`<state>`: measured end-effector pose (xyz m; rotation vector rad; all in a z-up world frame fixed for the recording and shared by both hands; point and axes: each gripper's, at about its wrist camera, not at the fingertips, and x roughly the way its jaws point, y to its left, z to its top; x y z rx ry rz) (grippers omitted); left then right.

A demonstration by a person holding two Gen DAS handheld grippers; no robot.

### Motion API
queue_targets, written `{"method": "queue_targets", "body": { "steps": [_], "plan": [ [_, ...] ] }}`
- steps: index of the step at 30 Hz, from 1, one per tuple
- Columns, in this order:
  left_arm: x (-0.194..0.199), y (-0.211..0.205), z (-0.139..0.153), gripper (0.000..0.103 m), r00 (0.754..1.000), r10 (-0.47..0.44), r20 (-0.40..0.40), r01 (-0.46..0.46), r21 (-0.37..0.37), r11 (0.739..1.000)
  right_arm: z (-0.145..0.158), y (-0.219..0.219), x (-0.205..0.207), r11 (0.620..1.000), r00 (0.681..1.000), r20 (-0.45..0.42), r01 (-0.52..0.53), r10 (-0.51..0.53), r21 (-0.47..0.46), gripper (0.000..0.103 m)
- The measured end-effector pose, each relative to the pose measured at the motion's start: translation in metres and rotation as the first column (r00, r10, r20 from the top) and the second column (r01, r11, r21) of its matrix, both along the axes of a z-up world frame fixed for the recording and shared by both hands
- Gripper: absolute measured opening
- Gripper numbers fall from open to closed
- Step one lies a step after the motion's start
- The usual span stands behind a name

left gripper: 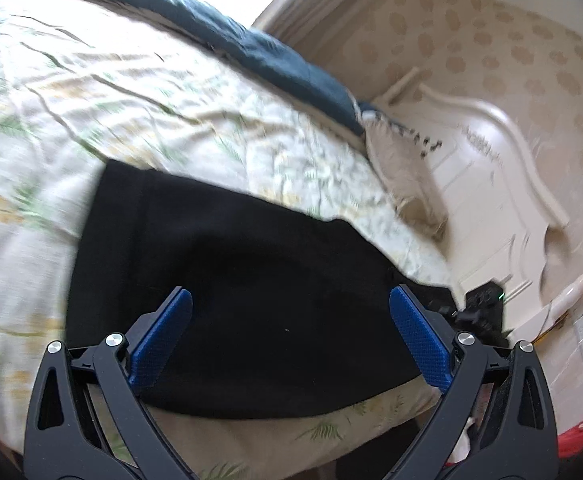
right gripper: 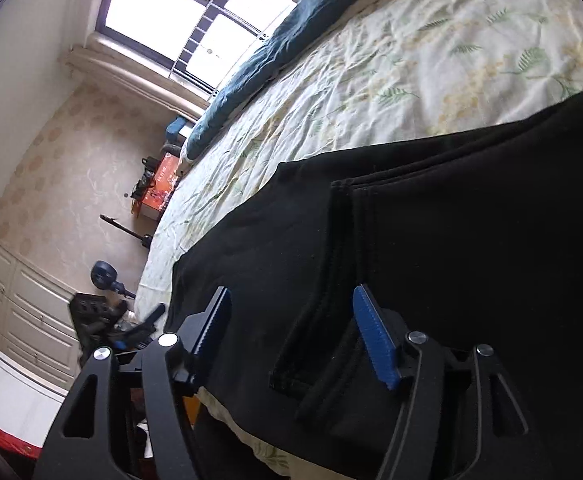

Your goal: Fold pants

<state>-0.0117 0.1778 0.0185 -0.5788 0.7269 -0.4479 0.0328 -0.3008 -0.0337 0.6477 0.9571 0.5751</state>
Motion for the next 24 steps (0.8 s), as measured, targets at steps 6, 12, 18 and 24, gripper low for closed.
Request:
{"method": "queue_targets", "body": {
  "steps": [6, 12, 18, 24],
  "plan": [
    [0.007, 0.067, -0.013, 0.099, 0.996, 0.043, -0.078, -0.049, -0.087, 0.995, 0.001, 0.006, 0.001, 1.0, 1.0, 0.014, 0.007, -0.007, 0.001, 0.073],
    [0.04, 0.078, -0.058, 0.094, 0.975, -0.065, -0.211, 0.012, -0.244, 0.97, 0.003, 0.012, -0.002, 1.0, 1.0, 0.026, 0.017, -0.017, -0.007, 0.076],
    [0.052, 0.059, -0.06, 0.078, 0.975, -0.128, -0.182, 0.072, -0.286, 0.956, 0.002, 0.018, -0.008, 0.999, 0.998, 0.055, 0.031, -0.03, -0.019, 0.08],
    [0.062, 0.058, -0.096, 0.013, 0.94, -0.12, -0.319, -0.025, -0.417, 0.909, 0.004, 0.027, -0.011, 0.997, 0.995, 0.083, 0.055, -0.051, -0.048, 0.083]
  ]
}}
